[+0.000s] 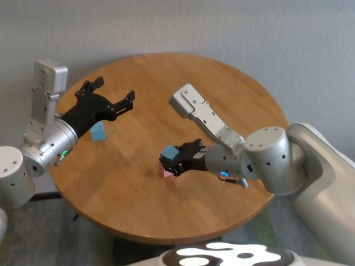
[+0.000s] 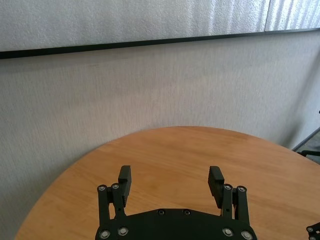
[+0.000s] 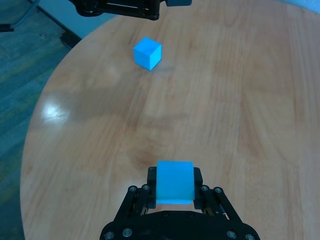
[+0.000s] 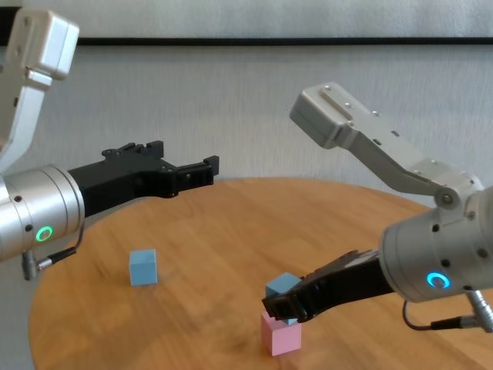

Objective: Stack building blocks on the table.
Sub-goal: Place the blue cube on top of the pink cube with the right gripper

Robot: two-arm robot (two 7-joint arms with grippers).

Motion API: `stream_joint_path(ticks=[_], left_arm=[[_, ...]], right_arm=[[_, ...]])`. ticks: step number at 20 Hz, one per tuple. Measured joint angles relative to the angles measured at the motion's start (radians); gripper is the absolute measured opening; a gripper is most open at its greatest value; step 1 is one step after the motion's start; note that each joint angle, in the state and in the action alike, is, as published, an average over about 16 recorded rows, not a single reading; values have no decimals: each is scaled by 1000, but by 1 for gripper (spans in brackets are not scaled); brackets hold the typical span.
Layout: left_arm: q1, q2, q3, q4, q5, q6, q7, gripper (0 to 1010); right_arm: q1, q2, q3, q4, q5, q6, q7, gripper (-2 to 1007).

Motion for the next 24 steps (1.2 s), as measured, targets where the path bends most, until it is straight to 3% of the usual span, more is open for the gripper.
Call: stream_joint_path(ticks=[10, 24], left_arm=[[0, 0, 0, 0, 0, 0, 0, 1000], [0, 1, 1, 0, 0, 0, 0, 1000]], right_arm=[[23, -48, 8, 55, -15, 18, 2, 360], [21, -68, 19, 72, -40, 27, 19, 360]])
